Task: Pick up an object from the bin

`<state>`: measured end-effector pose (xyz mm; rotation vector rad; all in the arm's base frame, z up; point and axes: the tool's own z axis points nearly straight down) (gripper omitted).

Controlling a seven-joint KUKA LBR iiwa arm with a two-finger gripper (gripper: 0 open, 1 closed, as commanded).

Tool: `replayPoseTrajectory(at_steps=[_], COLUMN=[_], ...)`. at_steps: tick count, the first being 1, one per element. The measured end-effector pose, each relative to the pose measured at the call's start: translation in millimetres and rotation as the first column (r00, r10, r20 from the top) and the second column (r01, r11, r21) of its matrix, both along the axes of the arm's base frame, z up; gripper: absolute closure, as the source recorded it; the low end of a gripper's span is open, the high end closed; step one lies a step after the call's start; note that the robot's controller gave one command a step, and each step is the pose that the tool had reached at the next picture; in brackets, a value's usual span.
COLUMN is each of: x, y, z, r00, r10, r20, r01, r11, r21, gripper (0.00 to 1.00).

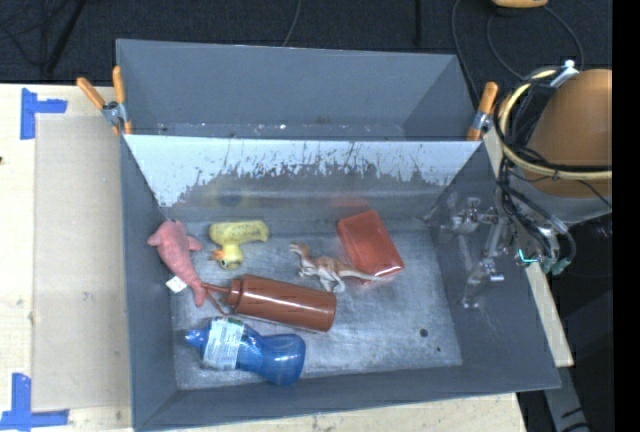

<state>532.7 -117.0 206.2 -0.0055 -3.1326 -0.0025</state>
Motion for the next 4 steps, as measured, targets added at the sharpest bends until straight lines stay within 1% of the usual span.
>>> replayPoseTrajectory(at_steps=[1,2,3,4], x=[1.7,40.2,52.9,70.7], y=[0.7,34.8,50.5,71.8], z=[4.4,-53.7,-72.8,-68.0], r00=[1.000,0.998,0.999,1.000], r10=[0.004,0.061,-0.045,0.030], r20=[0.008,0.015,0.003,0.011], r01=[-0.004,-0.061,0.045,-0.030], r11=[1.000,0.998,0.999,1.000], r21=[-0.001,-0.003,0.000,-0.002], gripper=[0.00,0.00,0.00,0.00])
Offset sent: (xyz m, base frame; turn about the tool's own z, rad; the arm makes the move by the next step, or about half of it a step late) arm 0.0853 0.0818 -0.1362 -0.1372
